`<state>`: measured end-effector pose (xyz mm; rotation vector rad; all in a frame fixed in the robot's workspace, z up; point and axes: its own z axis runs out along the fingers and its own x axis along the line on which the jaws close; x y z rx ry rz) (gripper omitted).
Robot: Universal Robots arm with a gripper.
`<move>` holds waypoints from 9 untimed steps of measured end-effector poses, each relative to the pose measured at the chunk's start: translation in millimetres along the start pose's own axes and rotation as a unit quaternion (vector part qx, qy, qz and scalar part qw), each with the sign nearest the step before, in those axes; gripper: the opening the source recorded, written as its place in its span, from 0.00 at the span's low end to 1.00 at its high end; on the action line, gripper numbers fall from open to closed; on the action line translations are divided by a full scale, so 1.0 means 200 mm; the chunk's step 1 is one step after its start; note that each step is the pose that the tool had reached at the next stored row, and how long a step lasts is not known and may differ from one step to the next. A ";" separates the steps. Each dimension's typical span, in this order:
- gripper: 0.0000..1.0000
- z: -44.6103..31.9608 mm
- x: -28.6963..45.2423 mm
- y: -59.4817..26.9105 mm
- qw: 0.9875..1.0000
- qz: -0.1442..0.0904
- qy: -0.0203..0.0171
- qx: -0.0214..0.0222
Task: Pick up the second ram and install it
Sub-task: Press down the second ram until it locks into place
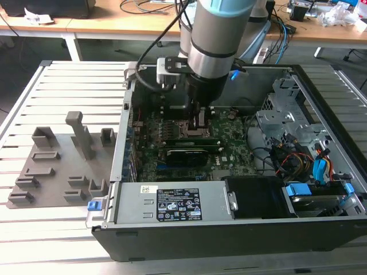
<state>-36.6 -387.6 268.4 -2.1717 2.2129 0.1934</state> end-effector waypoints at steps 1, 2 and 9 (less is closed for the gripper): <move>0.11 -0.060 -0.007 0.004 1.000 0.000 0.000 0.000; 0.11 -0.132 -0.015 0.008 1.000 0.000 0.000 0.000; 0.11 -0.201 -0.023 0.013 1.000 0.000 0.000 0.000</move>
